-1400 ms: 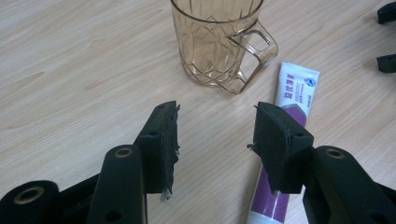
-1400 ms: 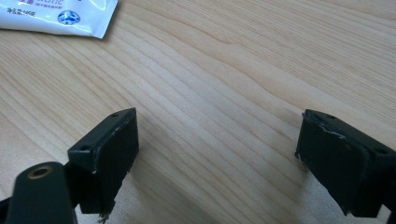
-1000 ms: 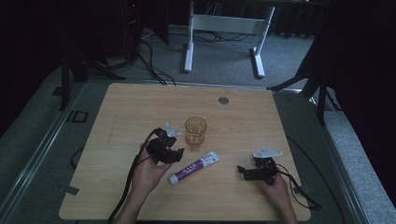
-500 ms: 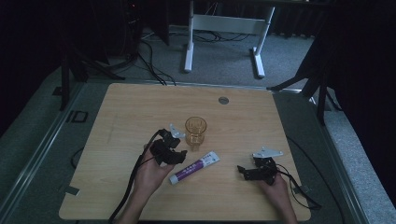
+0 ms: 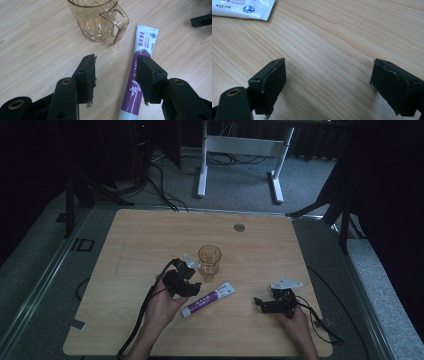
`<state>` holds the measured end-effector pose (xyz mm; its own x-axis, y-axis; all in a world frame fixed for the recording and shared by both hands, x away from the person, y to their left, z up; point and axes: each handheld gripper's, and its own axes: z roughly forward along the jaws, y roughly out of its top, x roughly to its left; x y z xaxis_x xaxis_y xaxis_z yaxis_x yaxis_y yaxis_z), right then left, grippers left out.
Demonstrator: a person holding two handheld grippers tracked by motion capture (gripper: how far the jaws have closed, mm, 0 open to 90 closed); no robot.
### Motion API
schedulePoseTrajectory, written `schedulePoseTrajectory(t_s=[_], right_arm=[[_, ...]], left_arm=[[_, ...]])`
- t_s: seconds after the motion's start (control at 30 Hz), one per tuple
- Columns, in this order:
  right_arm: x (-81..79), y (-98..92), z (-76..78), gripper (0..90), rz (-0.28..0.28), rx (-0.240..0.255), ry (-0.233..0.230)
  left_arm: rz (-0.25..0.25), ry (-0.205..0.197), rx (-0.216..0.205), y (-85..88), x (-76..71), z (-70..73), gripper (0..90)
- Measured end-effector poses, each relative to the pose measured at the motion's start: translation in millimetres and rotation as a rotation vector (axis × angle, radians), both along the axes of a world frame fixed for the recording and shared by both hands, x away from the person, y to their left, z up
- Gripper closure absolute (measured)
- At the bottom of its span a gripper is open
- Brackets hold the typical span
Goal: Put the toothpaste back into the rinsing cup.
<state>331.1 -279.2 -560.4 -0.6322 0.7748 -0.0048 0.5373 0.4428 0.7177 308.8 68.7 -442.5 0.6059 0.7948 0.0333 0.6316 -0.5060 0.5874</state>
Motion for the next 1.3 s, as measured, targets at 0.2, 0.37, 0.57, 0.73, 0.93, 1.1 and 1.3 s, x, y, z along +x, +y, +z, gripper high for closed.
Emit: schedulePoseTrajectory(t_s=[0.2, 0.37, 0.57, 0.73, 0.93, 1.1, 1.3], right_arm=[[0.0, 0.0, 0.0, 12.6, 0.0, 0.0, 0.0], [0.0, 0.0, 0.0, 12.7, 0.0, 0.0, 0.0], [0.0, 0.0, 0.0, 12.6, 0.0, 0.0, 0.0], [0.0, 0.0, 0.0, 12.7, 0.0, 0.0, 0.0], [0.0, 0.0, 0.0, 12.6, 0.0, 0.0, 0.0], [0.0, 0.0, 0.0, 12.6, 0.0, 0.0, 0.0], [0.0, 0.0, 0.0, 12.6, 0.0, 0.0, 0.0]], left_arm=[[-0.008, 0.006, 0.013, -3.1, 0.2, 0.2, 50.6], [-0.01, 0.011, 0.019, -5.0, -0.1, 0.4, 51.0], [-0.023, 0.026, 0.038, -9.0, -0.2, -0.8, 51.8], [-0.032, 0.036, 0.047, -12.8, 0.4, -2.1, 51.8], [-0.052, 0.055, 0.062, -16.3, 2.6, -3.2, 51.9], [-0.06, 0.07, 0.074, -17.5, 4.4, -4.6, 52.0], [-0.077, 0.08, 0.089, -20.4, 5.9, -6.0, 52.5]])
